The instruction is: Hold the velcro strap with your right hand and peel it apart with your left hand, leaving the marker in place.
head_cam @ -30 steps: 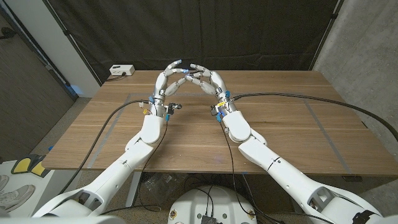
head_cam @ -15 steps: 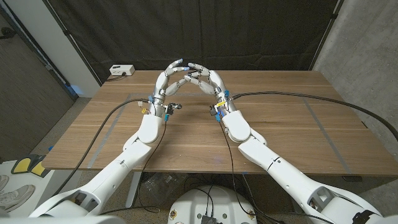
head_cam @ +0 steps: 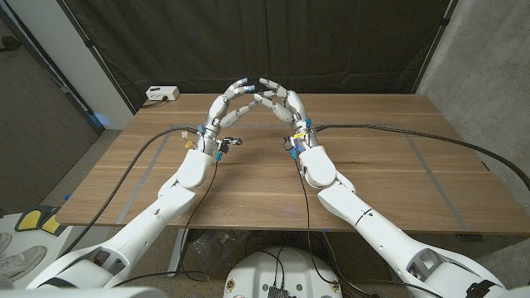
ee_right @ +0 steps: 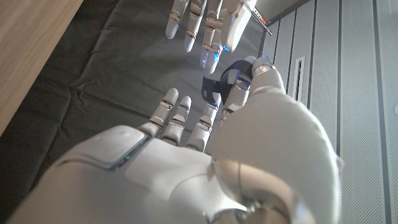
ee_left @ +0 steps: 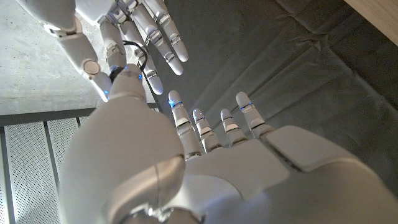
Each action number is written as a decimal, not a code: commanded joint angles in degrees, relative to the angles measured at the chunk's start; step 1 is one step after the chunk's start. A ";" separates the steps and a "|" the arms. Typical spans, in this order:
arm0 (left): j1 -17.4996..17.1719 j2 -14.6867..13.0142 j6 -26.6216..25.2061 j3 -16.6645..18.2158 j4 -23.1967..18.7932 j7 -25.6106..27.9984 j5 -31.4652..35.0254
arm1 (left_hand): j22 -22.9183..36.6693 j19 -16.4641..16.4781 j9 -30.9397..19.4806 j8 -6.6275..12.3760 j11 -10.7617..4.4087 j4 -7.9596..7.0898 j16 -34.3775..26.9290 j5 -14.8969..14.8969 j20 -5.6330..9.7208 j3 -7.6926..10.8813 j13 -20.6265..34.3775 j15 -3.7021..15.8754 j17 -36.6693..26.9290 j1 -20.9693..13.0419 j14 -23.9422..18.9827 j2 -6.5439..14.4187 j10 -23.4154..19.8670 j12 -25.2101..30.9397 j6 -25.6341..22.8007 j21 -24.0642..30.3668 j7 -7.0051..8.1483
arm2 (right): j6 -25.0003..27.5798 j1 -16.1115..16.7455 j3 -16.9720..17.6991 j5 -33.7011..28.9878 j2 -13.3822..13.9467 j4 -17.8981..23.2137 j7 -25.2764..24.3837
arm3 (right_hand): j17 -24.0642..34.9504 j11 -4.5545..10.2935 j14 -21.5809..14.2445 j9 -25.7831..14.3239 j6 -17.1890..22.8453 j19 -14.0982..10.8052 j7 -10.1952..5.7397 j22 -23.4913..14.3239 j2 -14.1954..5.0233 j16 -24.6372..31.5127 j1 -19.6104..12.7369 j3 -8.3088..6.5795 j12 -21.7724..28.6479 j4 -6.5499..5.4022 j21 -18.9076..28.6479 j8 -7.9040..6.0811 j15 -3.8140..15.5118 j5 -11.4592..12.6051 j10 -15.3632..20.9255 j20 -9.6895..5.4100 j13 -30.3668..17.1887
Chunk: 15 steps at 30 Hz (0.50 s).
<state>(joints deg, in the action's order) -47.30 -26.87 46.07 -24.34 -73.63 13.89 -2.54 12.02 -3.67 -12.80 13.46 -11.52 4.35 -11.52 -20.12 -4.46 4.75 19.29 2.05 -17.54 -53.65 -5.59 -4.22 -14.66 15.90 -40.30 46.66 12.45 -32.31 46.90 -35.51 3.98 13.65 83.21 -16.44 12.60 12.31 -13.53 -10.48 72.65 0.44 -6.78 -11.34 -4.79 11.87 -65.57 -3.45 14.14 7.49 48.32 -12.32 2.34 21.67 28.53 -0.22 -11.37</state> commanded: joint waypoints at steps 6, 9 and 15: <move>-0.22 3.11 -1.11 0.79 0.54 2.82 0.57 | 0.06 1.27 -0.30 4.09 -0.51 -0.56 -1.15 -0.48 0.15 -1.94 0.31 3.95 0.16 1.15 -3.15 -1.57 -4.31 2.01 -8.88 1.13 -0.75 | -2.90 -3.29 -1.85 3.68 -0.92 -3.84 7.62 | 0.17 -0.13 -0.38 -0.19 1.40 0.28 -1.12 -0.10 -0.22 0.15 0.47 0.05 0.22 -0.16 0.40 -0.86 6.49 0.68 0.76 -0.25 -0.09; -0.25 3.99 -1.41 0.80 0.69 3.57 0.16 | 0.09 1.53 0.08 4.53 -0.52 -0.71 -1.29 -0.72 -0.04 -2.23 0.33 4.06 0.17 1.33 -3.71 -1.50 -5.18 2.38 -10.44 1.40 -1.93 | -2.38 -3.96 -2.45 2.37 -0.66 -3.71 8.31 | 0.18 -0.11 -0.33 -0.18 1.44 0.36 -0.91 -0.09 -0.17 0.12 0.44 0.06 0.22 -0.14 0.43 -0.86 6.61 0.81 0.83 -0.26 -0.10; -0.52 4.67 -2.19 1.04 0.32 5.24 0.74 | 0.15 1.96 0.54 4.92 -0.38 -1.04 -1.54 -0.99 -0.65 -2.84 0.37 4.22 0.19 1.90 -4.74 -1.60 -6.90 3.12 -12.14 1.83 -3.30 | -3.08 -4.63 -2.85 2.09 -0.64 -4.40 9.54 | 0.18 -0.08 -0.24 -0.17 1.53 0.50 -0.59 -0.07 0.02 0.06 0.28 0.08 0.22 -0.03 0.48 -0.87 6.71 1.11 1.00 -0.32 -0.11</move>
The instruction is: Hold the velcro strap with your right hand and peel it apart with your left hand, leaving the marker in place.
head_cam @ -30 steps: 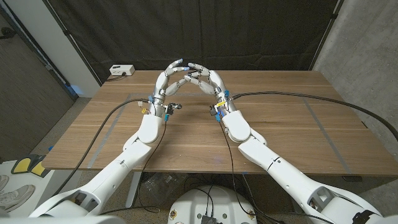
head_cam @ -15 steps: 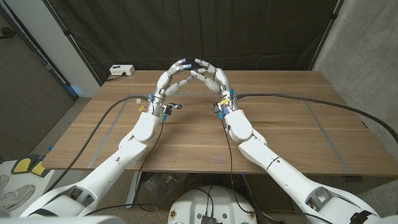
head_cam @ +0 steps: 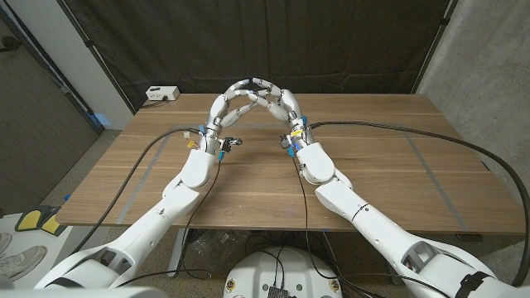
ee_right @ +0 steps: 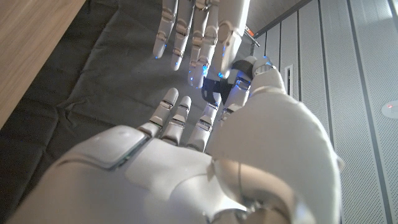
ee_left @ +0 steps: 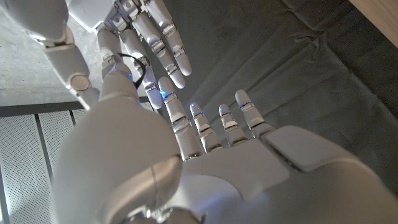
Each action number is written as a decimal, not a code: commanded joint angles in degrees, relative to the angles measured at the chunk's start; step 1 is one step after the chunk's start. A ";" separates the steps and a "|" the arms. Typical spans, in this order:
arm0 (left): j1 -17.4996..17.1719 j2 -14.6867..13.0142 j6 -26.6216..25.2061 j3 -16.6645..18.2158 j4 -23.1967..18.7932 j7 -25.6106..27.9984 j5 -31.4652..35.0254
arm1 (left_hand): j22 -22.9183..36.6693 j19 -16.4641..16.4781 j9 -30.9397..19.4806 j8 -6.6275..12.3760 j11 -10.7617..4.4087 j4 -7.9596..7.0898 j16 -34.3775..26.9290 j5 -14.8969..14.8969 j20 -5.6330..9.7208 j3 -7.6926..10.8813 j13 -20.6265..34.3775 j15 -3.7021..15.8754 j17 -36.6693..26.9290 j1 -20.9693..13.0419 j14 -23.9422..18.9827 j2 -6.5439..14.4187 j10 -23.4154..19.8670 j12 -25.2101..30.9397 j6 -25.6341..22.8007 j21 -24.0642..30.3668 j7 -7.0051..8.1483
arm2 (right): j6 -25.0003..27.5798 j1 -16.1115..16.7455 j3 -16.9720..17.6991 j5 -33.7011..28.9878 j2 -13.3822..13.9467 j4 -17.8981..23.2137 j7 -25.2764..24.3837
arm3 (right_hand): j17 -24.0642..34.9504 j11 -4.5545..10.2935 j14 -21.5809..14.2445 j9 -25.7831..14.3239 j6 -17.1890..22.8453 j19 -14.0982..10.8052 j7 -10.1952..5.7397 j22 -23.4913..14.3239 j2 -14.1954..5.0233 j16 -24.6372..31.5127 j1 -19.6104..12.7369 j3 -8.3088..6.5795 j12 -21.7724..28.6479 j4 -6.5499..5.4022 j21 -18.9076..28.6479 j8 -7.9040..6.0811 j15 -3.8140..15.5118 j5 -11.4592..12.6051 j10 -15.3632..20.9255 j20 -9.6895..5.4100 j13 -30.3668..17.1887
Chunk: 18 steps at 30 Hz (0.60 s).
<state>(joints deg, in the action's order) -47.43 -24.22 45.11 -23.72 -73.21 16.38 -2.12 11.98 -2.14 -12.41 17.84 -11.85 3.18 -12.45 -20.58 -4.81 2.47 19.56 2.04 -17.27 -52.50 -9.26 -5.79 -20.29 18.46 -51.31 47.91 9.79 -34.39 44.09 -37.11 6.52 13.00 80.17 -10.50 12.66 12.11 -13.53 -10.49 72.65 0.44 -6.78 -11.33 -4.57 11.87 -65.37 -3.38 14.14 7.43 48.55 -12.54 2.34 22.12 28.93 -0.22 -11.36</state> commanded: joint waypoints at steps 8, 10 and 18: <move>-1.00 2.92 -1.26 0.72 -0.73 4.08 -0.34 | 0.04 1.64 1.15 1.50 -0.23 1.15 -1.12 -1.57 -0.47 1.50 0.07 5.42 0.05 -3.31 -3.84 3.54 -4.37 1.82 -6.28 1.61 0.09 | -1.07 -1.65 -1.17 -0.65 -0.30 -1.56 3.40 | 0.13 0.14 -0.28 -0.14 1.50 0.50 -0.40 -0.06 -0.08 0.06 -0.11 0.00 0.22 0.11 0.39 -0.60 6.99 1.09 0.80 -0.37 -0.14; -1.30 3.38 -1.40 1.02 -1.01 5.07 -0.15 | -0.03 2.05 1.58 1.98 -0.19 1.49 -1.26 -1.44 -0.58 2.04 0.03 6.03 0.03 -4.35 -4.72 4.26 -6.00 2.47 -9.16 2.00 0.89 | -1.30 -1.65 -1.16 -0.71 -0.27 -1.60 3.47 | 0.14 0.14 -0.31 -0.14 1.48 0.49 -0.43 -0.05 -0.06 0.06 -0.15 0.00 0.21 0.12 0.44 -0.58 6.98 1.19 0.83 -0.30 -0.14; -1.71 3.88 -1.44 1.30 -1.38 5.64 -0.78 | -0.17 3.48 2.36 1.82 -0.37 3.24 -1.72 -0.60 -0.11 4.34 -0.54 7.53 -0.23 -8.77 -7.13 6.60 -9.26 3.29 -14.95 3.43 0.97 | -0.92 -1.52 -1.21 -1.36 -0.16 -1.01 3.31 | 0.17 0.12 -0.32 -0.14 1.18 0.48 -0.10 -0.04 -0.11 0.06 -0.22 -0.02 0.17 0.07 0.61 -0.40 6.63 1.56 0.94 -0.21 -0.16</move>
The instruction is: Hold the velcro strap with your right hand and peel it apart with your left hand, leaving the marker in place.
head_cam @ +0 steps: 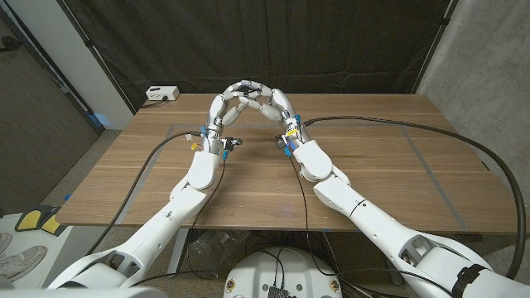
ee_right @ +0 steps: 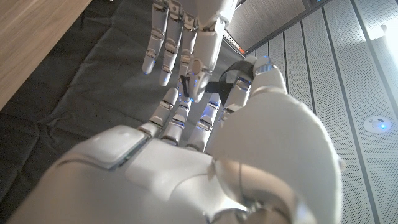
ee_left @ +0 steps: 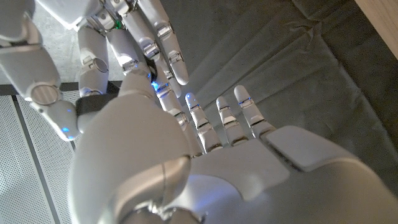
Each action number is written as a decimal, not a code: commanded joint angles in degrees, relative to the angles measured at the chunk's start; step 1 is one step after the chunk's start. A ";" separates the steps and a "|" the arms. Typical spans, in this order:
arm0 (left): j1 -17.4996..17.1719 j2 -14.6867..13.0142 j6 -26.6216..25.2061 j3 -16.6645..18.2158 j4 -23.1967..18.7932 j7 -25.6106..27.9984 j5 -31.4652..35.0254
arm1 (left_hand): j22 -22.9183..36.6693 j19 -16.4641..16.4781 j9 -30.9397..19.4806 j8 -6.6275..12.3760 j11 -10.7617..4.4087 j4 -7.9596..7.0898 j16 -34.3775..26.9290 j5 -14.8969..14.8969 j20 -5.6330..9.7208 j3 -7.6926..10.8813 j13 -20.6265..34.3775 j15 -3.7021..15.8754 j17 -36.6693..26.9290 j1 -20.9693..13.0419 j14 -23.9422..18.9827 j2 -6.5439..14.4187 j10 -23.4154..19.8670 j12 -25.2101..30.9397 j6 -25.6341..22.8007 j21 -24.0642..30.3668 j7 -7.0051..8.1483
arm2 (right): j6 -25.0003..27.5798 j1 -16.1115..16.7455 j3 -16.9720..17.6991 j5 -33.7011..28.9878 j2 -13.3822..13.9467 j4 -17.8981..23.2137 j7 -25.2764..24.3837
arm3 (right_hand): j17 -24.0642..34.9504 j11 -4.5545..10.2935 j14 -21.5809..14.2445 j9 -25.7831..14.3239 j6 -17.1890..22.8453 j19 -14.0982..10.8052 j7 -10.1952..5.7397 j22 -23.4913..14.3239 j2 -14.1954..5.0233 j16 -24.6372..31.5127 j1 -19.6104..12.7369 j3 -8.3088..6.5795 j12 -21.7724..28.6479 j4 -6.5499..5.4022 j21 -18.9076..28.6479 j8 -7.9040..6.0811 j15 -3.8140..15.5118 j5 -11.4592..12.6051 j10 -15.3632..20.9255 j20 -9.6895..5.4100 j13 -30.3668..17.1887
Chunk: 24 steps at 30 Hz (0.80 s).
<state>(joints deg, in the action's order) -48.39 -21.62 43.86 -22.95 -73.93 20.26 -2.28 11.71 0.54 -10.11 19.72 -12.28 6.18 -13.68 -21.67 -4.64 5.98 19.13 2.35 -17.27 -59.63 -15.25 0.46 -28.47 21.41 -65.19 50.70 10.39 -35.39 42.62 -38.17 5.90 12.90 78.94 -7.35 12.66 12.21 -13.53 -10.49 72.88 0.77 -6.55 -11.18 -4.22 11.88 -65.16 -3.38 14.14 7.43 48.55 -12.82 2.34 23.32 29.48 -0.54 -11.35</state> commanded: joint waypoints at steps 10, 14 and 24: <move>-1.96 1.73 0.06 2.04 -1.81 5.16 2.09 | -0.14 1.14 0.05 -0.86 -0.08 0.68 -0.85 6.16 0.06 2.89 -0.40 8.70 -1.19 -4.14 -3.14 3.32 -5.78 1.49 -7.39 2.29 -5.27 | 2.50 1.10 0.66 -2.22 -0.04 1.72 -2.86 | 0.23 -0.07 -0.31 -0.14 0.46 0.13 0.05 -0.18 -0.56 0.05 -0.46 -0.05 0.16 -0.01 0.83 0.15 5.83 0.64 0.52 0.33 -0.19; -3.08 1.66 -0.36 3.26 -3.52 9.26 6.90 | -0.27 1.20 -0.01 -1.47 -0.20 0.95 -1.08 7.30 0.09 2.89 0.15 9.32 -1.76 -4.88 -3.83 2.97 -9.60 2.94 -8.81 2.66 -7.94 | 4.75 1.79 0.97 -3.10 0.39 2.98 -4.41 | 0.25 -0.10 -0.26 -0.14 0.53 0.13 0.25 -0.17 -0.65 0.03 -0.47 -0.09 0.14 -0.05 0.90 0.15 5.67 0.70 0.51 0.29 -0.19; -4.40 4.04 0.63 5.63 -4.27 20.98 16.03 | 6.97 2.49 -0.10 -6.12 0.25 2.08 -16.05 8.47 2.63 1.39 6.98 10.66 -21.07 -12.21 -13.71 4.03 -18.71 11.23 -11.51 14.55 -11.26 | 20.50 4.92 1.22 -11.84 5.32 13.70 -10.22 | 0.30 -0.18 0.64 -0.51 -0.10 0.91 1.58 -0.16 -1.05 -0.31 -0.78 -0.50 -0.19 0.06 0.99 0.26 3.59 0.55 -0.13 1.28 -0.18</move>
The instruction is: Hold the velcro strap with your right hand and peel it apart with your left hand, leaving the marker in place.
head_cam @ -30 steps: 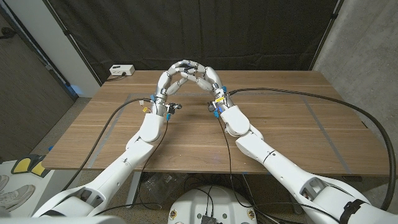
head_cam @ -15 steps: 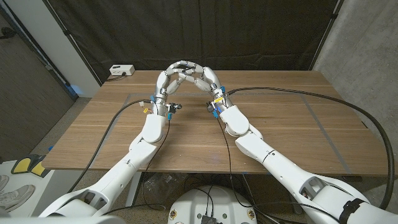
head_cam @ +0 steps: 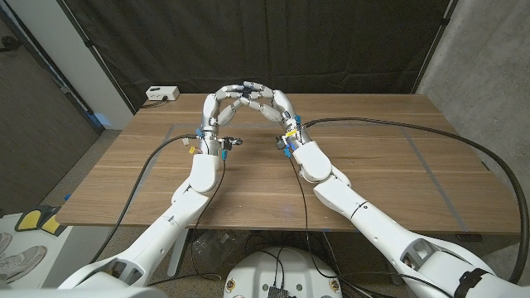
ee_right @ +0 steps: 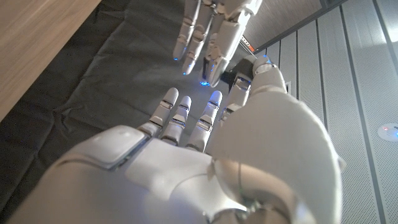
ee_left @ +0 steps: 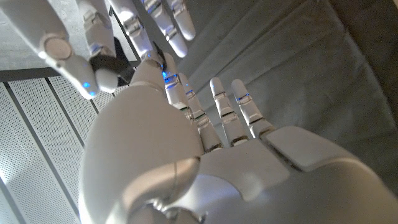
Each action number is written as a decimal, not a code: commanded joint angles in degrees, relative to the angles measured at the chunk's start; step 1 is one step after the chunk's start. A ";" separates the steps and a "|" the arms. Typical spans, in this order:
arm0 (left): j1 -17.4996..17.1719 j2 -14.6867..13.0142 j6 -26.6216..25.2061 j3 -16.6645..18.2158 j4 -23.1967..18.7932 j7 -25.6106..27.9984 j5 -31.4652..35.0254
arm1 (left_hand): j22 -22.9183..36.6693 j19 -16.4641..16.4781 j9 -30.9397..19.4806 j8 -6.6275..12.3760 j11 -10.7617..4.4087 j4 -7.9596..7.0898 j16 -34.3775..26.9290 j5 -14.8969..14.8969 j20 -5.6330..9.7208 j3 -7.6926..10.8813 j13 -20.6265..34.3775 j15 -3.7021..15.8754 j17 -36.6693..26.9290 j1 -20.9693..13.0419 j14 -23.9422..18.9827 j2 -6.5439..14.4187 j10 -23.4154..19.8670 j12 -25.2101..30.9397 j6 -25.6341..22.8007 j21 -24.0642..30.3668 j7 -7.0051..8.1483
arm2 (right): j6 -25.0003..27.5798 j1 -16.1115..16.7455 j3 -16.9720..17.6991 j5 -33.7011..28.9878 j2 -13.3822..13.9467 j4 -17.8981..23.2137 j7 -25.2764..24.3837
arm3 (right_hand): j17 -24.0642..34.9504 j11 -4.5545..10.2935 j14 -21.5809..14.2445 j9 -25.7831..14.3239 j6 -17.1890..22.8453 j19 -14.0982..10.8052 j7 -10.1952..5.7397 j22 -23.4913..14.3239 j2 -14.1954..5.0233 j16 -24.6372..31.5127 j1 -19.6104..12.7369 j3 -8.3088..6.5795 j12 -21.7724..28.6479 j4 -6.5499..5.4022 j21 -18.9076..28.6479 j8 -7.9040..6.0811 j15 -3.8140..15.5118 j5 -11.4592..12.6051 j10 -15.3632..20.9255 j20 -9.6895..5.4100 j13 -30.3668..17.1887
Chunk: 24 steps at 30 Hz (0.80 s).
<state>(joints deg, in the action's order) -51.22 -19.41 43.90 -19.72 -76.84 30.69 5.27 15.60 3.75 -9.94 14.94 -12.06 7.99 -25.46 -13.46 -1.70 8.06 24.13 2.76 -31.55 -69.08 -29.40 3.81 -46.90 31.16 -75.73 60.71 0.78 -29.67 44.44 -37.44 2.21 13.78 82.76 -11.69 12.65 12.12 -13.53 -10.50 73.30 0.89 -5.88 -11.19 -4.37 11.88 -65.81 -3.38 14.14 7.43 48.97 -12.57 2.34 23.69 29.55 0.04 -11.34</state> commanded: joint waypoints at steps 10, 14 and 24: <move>-1.99 2.29 0.07 2.79 -1.98 14.72 10.39 | 6.70 -1.42 -0.24 -2.42 0.16 0.32 -9.55 0.02 -0.84 -1.67 3.51 10.35 -15.10 -5.20 0.28 0.41 -0.53 3.00 -2.15 10.44 -2.76 | 40.42 6.11 -2.18 -26.02 9.23 23.67 -13.82 | 0.37 -0.18 1.43 -1.18 -1.58 1.64 1.70 -0.13 -1.25 -0.46 -0.15 -0.84 -0.42 0.08 0.54 -0.11 2.62 -0.22 -0.74 1.19 -0.19; -1.72 2.02 0.15 2.42 -1.83 15.03 10.89 | 6.85 -1.52 -0.23 -2.52 0.19 0.36 -9.81 -0.02 -0.85 -1.71 3.61 10.37 -15.81 -5.54 0.42 0.39 -0.52 3.12 -2.26 10.91 -2.71 | 44.08 5.98 -3.34 -28.82 9.35 24.55 -15.67 | 0.38 -0.22 1.47 -1.33 -1.61 1.65 1.39 -0.13 -1.33 -0.44 -0.12 -0.91 -0.37 0.07 0.60 -0.23 2.72 -0.33 -0.61 1.20 -0.19; -1.45 1.83 -0.23 1.99 -1.66 16.46 11.77 | 6.65 -1.81 -0.24 -2.60 0.17 0.84 -9.87 -0.18 -0.67 -1.71 3.83 10.43 -17.74 -7.38 1.47 -0.14 -0.76 3.61 -3.09 12.13 -3.64 | 54.44 5.46 -5.87 -36.45 8.14 24.85 -21.24 | 0.50 -0.58 0.99 -1.80 -2.25 1.38 0.13 -0.14 -1.71 -0.10 1.27 -0.78 -0.45 -0.71 0.97 -0.48 2.33 -1.17 -0.77 1.46 -0.19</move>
<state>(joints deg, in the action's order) -52.91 -17.49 43.95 -17.43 -78.52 44.84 15.92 22.23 2.38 -10.16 12.48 -11.76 8.47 -35.03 -13.19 -2.21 6.48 27.78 2.78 -48.64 -75.56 -28.26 3.20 -47.17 34.16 -78.12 72.28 -2.26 9.61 49.85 -40.64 -24.67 22.03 105.19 -26.81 12.93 11.68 -12.41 -12.12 71.02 1.89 -5.15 -11.20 -6.01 11.44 -64.89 -4.29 13.70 7.14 49.42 -12.54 2.23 22.78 28.70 1.04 -11.33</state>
